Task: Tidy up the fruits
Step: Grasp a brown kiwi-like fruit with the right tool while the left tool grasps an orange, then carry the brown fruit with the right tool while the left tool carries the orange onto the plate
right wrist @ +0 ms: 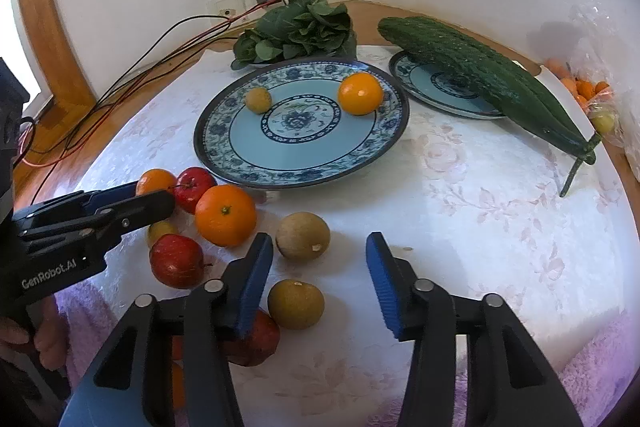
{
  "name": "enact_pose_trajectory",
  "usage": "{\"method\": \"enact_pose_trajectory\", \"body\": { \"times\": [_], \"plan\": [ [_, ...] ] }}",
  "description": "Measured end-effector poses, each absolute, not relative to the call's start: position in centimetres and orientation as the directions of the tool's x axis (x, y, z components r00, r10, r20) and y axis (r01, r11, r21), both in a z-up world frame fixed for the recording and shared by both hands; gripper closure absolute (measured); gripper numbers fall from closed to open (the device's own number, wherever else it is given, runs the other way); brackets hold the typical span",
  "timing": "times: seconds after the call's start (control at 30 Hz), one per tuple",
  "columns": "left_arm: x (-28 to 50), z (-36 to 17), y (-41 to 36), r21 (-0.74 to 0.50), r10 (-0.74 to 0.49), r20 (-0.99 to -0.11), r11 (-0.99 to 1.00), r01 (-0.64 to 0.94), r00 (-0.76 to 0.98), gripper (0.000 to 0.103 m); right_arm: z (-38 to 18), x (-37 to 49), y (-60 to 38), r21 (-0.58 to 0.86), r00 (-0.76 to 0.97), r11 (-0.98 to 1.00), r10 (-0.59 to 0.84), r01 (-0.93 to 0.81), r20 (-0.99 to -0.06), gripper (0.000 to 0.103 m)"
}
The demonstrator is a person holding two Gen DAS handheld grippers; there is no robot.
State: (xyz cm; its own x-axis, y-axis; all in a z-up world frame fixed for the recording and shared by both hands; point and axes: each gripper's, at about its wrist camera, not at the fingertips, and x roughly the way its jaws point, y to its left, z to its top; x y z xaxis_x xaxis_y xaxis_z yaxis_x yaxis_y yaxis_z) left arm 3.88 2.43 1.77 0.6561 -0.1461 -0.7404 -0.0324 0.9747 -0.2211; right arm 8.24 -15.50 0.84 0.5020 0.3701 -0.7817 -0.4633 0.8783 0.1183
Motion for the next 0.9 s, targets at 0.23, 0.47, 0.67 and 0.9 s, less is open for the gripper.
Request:
{"method": "enact_pose_trajectory", "body": {
  "times": [0.23, 0.47, 0.67, 0.9],
  "plan": [
    [3.6, 2.3, 2.3, -0.219, -0.148, -0.738, 0.975, -0.027, 0.659, 0.066, 1.1, 7.8, -15.3, 0.117, 0.5, 0.863, 0.389, -0.492, -0.773, 0.075],
    [3.5, 3.3, 2.3, -0.222, -0.142, -0.735, 0.974, -0.038, 0.663, 0.066, 1.8, 7.6, -15.8, 0.124, 0.526, 0.866, 0.402, -0.485, -0.749, 0.075],
    [4.2, 4.5, 2.0, -0.197, -0.12, -0.735, 0.979, -0.041, 0.667, 0.066, 3.2, 7.7, -16.4, 0.151, 0.542, 0.859, 0.434, -0.489, -0.72, 0.075],
    [6.0, 5.9, 1.1, -0.152, -0.098, -0.732, 0.988, -0.021, 0.674, 0.066, 4.5, 9.0, -16.7, 0.164, 0.551, 0.858, 0.447, -0.486, -0.705, 0.075]
  ]
}}
